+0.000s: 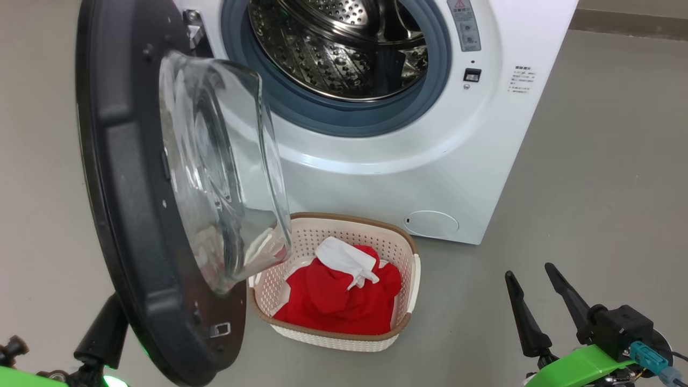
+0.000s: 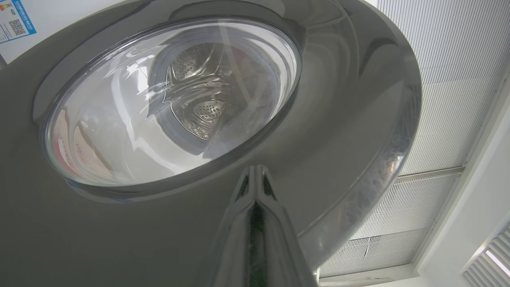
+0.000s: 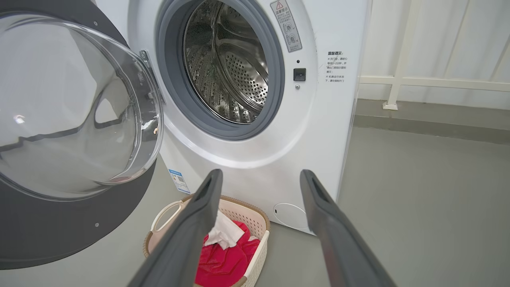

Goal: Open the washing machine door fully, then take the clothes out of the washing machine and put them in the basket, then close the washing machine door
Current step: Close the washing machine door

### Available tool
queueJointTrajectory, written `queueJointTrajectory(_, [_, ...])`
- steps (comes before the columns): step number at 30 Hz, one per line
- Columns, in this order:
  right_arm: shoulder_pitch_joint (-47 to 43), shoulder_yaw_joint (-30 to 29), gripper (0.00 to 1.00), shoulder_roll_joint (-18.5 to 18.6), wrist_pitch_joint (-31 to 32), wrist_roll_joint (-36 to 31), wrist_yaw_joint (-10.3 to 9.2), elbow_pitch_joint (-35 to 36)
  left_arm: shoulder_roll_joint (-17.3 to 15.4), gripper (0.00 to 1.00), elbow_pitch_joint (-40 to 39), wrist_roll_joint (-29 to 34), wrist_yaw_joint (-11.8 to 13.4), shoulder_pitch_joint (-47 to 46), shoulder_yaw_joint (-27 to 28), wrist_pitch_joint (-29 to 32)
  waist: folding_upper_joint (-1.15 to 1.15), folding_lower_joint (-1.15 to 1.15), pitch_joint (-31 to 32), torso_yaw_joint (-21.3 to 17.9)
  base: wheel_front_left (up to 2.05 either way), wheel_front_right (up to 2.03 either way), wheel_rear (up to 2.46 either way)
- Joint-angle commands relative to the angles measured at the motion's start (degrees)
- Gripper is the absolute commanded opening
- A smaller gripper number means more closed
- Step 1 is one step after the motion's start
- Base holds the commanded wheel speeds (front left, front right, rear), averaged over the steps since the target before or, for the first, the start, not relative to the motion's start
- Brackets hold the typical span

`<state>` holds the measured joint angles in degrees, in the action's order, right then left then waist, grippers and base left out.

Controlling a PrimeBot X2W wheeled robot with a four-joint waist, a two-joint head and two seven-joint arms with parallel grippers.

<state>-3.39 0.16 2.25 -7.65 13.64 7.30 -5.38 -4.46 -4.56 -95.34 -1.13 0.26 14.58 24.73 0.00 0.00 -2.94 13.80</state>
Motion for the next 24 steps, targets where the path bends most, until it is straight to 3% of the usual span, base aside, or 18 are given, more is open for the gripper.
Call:
queueJointTrajectory(1, [2.43,1.33,1.00,0.63,-0.51,0.04,0.19,1.45,-1.17,0.00,-1.71,-0.59,-0.80,-0.78,1.20,1.05,0.00,0.00,-0.16,-0.32,0.00,0.00,0.00])
queueJointTrajectory(12, [2.85,1.70,1.00,0.63,-0.43,-0.12,0.19,1.75,-0.68,0.00,-3.17,-1.24,-1.65,0.29,-1.70,3.86,0.00,0.00,-0.92,-4.37,0.00,0.00,0.00])
queueJointTrajectory(24, [3.59,2.33,1.00,0.63,-0.86,0.50,0.19,1.56,-0.54,0.00,-3.38,-1.50,-2.07,-0.56,-3.43,5.37,0.00,0.00,-2.35,-11.94,0.00,0.00,0.00])
